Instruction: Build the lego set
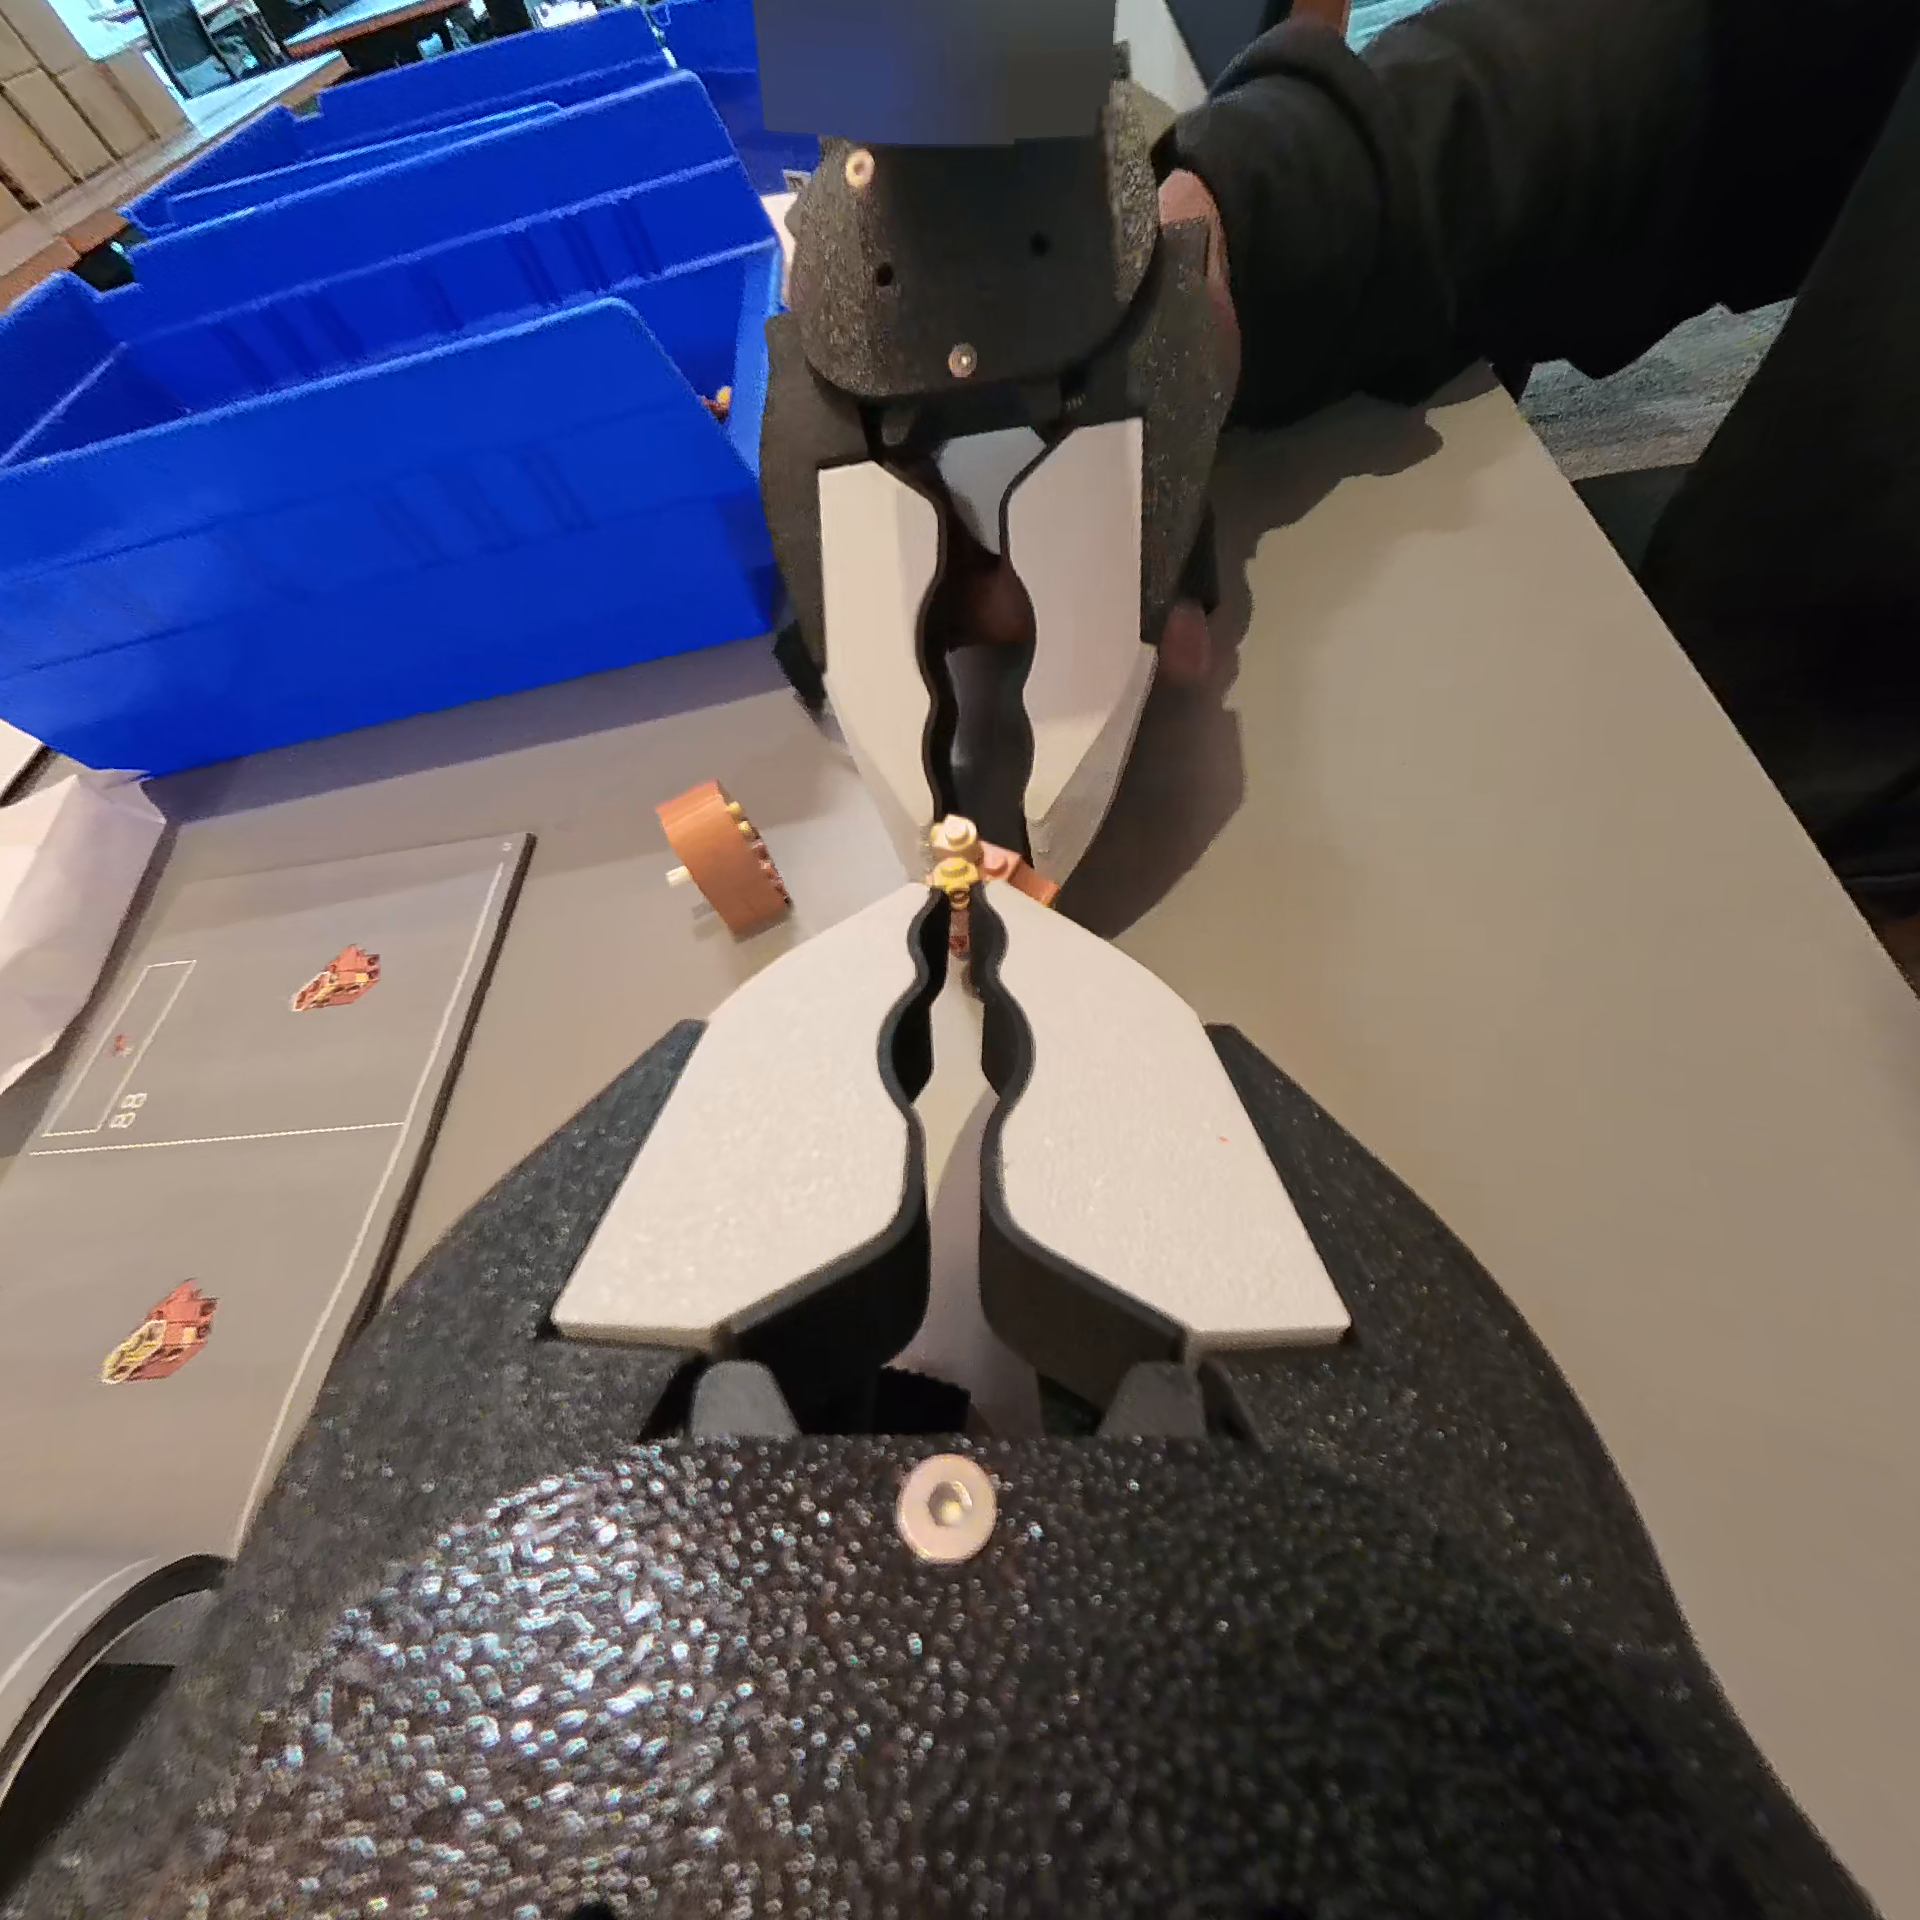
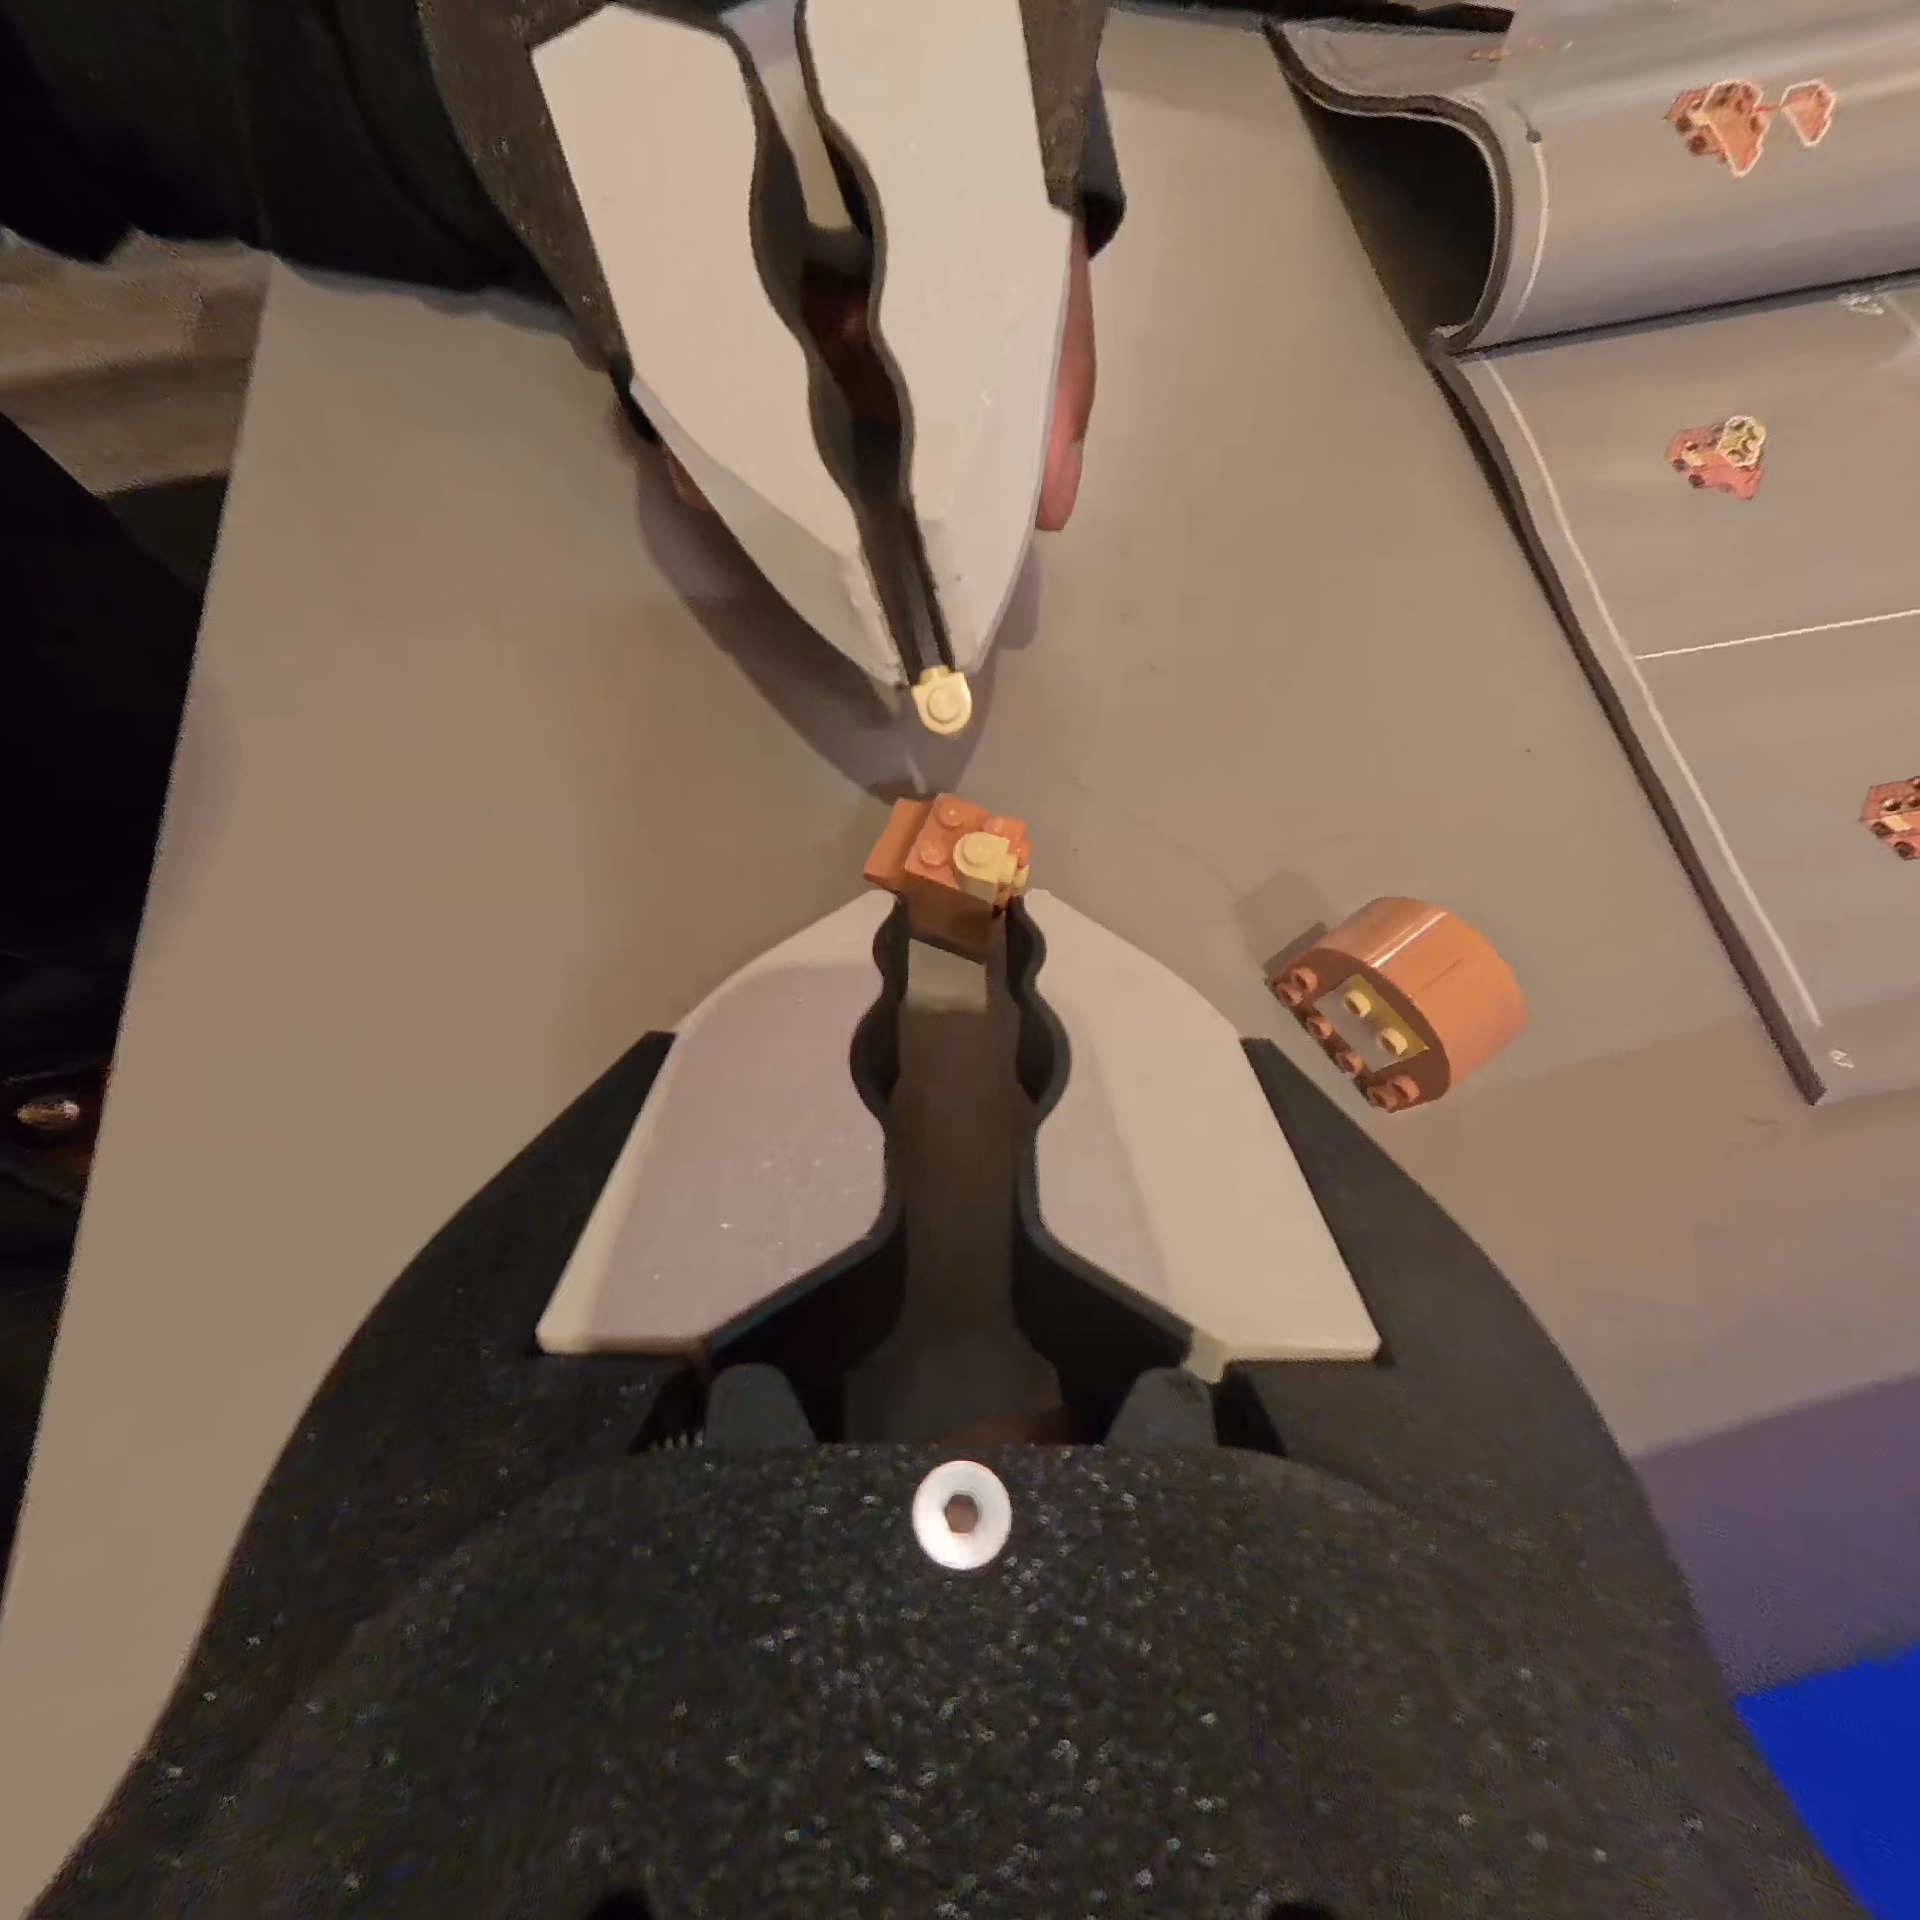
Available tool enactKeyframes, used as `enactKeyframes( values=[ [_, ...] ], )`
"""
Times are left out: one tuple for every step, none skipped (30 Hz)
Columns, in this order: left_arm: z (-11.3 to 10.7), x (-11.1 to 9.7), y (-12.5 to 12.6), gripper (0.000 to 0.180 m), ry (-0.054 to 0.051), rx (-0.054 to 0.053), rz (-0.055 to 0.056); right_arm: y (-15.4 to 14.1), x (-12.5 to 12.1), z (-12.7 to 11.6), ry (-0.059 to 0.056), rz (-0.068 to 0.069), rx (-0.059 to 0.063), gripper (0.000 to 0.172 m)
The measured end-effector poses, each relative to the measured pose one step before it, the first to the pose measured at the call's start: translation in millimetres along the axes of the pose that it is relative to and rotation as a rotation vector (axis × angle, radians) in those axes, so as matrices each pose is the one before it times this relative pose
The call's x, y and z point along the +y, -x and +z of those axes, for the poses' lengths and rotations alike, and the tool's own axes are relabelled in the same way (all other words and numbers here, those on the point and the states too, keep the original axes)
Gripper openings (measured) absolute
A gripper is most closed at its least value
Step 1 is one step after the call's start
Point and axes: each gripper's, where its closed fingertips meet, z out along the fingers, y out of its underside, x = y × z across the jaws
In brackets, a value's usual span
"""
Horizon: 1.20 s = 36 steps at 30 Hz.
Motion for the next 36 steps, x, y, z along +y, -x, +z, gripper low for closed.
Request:
enactKeyframes(
  values=[
    [-0.85,-1.57,1.32,0.003,-0.0101,-0.0051,-0.0079,0.25,-2.17,-1.83,-0.0190,0.0230,-0.0207,0.018],
    [-1.26,-2.52,1.55,0.003,-0.0169,-0.0049,-0.0123,0.13,-2.45,-2.15,-0.0222,0.0243,-0.0207,0.017],
    [-1.48,-2.95,1.46,0.003,-0.0202,-0.0024,-0.0160,0.10,-2.20,-2.40,-0.0220,0.0262,-0.0221,0.017],
    [-1.67,-3.38,1.37,0.003,-0.0224,-0.0005,-0.0169,0.44,-2.79,-2.51,-0.0253,0.0285,-0.0259,0.018],
    [-1.69,-3.46,1.45,0.003,-0.0243,-0.0011,-0.0176,1.23,-3.25,-2.57,-0.0284,0.0292,-0.0302,0.017],
    [-1.61,-3.28,1.19,0.003,-0.0232,0.0004,-0.0189,1.74,-3.47,-2.32,-0.0299,0.0282,-0.0318,0.017],
    [-1.16,-2.77,0.59,0.003,-0.0207,0.0036,-0.0189,1.74,-3.31,-2.06,-0.0277,0.0263,-0.0304,0.017],
    [-0.74,-2.35,0.33,0.003,-0.0185,0.0049,-0.0181,1.75,-2.66,-1.57,-0.0220,0.0232,-0.0282,0.017],
    [-0.31,-1.47,0.06,0.003,-0.0142,0.0043,-0.0168,1.18,-1.96,-1.26,-0.0160,0.0186,-0.0221,0.017],
    [0.10,-0.65,0.06,0.003,-0.0081,0.0034,-0.0139,0.40,-1.45,-1.20,-0.0106,0.0129,-0.0129,0.017],
    [0.40,0.21,0.09,0.003,-0.0012,0.0019,-0.0087,-0.09,-0.97,-0.98,-0.0073,0.0082,-0.0064,0.017],
    [0.59,1.22,-0.01,0.003,0.0067,-0.0004,-0.0019,-0.08,-0.82,-0.79,-0.0063,0.0050,-0.0036,0.017],
    [0.49,1.33,-0.44,0.003,0.0097,0.0000,0.0052,0.30,-0.57,-0.57,-0.0038,0.0011,-0.0030,0.017],
    [0.43,0.82,-0.59,0.003,0.0071,-0.0008,0.0090,0.27,-0.14,-0.17,-0.0015,-0.0011,-0.0018,0.017],
    [0.32,0.38,-0.67,0.003,0.0048,-0.0004,0.0084,0.27,0.18,0.12,0.0013,-0.0023,0.0002,0.017],
    [0.33,0.19,-0.67,0.003,0.0031,0.0003,0.0060,0.41,0.56,0.38,0.0034,-0.0047,0.0005,0.017],
    [0.14,-0.25,-0.86,0.003,0.0004,0.0032,0.0045,0.61,0.73,0.57,0.0053,-0.0077,0.0006,0.017],
    [0.01,-0.54,-1.16,0.003,-0.0026,0.0055,0.0036,1.11,0.66,0.81,0.0052,-0.0117,-0.0005,0.017],
    [-0.20,-0.73,-0.98,0.003,-0.0040,0.0054,0.0031,1.72,0.59,0.79,0.0046,-0.0150,-0.0027,0.017],
    [-0.24,-0.87,-1.18,0.003,-0.0045,0.0074,0.0027,2.31,0.43,0.84,0.0033,-0.0166,-0.0056,0.017],
    [-0.19,-1.03,-1.24,0.003,-0.0057,0.0067,0.0025,2.30,0.53,1.01,0.0041,-0.0165,-0.0051,0.017],
    [-0.15,-1.31,-1.25,0.003,-0.0072,0.0074,0.0023,1.79,0.65,1.02,0.0052,-0.0170,-0.0025,0.017],
    [0.02,-1.30,-1.78,0.003,-0.0065,0.0097,0.0023,1.59,0.54,0.88,0.0046,-0.0184,-0.0005,0.017],
    [0.13,-1.10,-2.29,0.003,-0.0052,0.0118,0.0041,1.70,0.24,0.91,0.0024,-0.0206,-0.0004,0.017],
    [0.23,-0.86,-2.12,0.003,-0.0035,0.0095,0.0073,2.06,0.22,0.92,0.0029,-0.0219,-0.0010,0.017],
    [0.32,-0.88,-2.39,0.003,-0.0032,0.0099,0.0098,2.11,0.83,1.16,0.0069,-0.0226,-0.0002,0.017],
    [0.31,-0.71,-2.75,0.003,-0.0015,0.0120,0.0109,1.91,1.02,1.33,0.0096,-0.0249,0.0030,0.017],
    [0.43,-0.29,-2.67,0.003,0.0010,0.0103,0.0119,2.25,1.12,1.41,0.0105,-0.0262,0.0014,0.017],
    [0.38,-0.40,-2.22,0.003,0.0010,0.0080,0.0125,2.33,0.37,1.37,0.0052,-0.0248,0.0012,0.017],
    [0.26,-0.17,-2.22,0.004,0.0027,0.0089,0.0110,2.72,0.07,1.25,0.0037,-0.0203,-0.0033,0.017],
    [0.28,0.02,-1.98,0.003,0.0033,0.0088,0.0091,2.54,0.32,1.21,0.0045,-0.0159,-0.0043,0.017],
    [0.20,0.30,-1.83,0.004,0.0046,0.0083,0.0074,1.84,0.49,1.06,0.0041,-0.0108,-0.0033,0.017],
    [0.14,0.49,-1.22,0.004,0.0050,0.0053,0.0062,0.54,0.90,0.81,0.0057,-0.0044,0.0019,0.017],
    [0.20,0.60,-1.01,0.004,0.0048,0.0051,0.0039,0.01,0.55,0.30,0.0042,-0.0025,0.0025,0.017],
    [0.05,0.67,-0.81,0.004,0.0037,0.0051,0.0011,0.40,-0.22,-0.16,-0.0024,-0.0014,-0.0015,0.017],
    [0.10,0.44,-0.63,0.004,0.0012,0.0055,-0.0009,0.26,-0.28,-0.53,-0.0033,0.0004,-0.0014,0.017]
  ],
)
